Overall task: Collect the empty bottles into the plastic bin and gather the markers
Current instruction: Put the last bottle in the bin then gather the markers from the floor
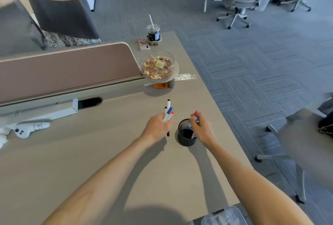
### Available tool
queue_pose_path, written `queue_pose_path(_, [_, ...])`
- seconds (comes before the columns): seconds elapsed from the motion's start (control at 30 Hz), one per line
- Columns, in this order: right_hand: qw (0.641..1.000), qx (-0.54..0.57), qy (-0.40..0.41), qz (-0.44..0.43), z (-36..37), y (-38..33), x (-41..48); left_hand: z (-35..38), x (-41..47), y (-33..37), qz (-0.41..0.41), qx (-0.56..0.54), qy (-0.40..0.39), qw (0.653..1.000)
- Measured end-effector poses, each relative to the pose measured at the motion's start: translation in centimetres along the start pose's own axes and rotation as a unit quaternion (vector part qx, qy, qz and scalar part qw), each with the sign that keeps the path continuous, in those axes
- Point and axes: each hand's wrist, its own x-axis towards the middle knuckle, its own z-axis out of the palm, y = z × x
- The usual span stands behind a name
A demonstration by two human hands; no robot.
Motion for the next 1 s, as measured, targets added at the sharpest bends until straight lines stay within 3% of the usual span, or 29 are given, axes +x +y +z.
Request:
queue_pose_path(0.17, [1.000,0.003,-0.013,0.004,-0.9,0.0,-0.3,0.4,0.9,-0.4,0.003,0.006,-0.008,1.000])
queue_pose_path(0.47, [0.998,0.001,0.058,-0.036,-4.4,-0.9,-1.5,2.3,1.1,1.2,0.019,0.005,-0.007,1.000])
queue_pose_path(1.0, [0.974,0.129,0.184,0.037,-10.0,1.2,-3.9,10.4,5.9,0.9,0.057,0.037,-0.033,0.997])
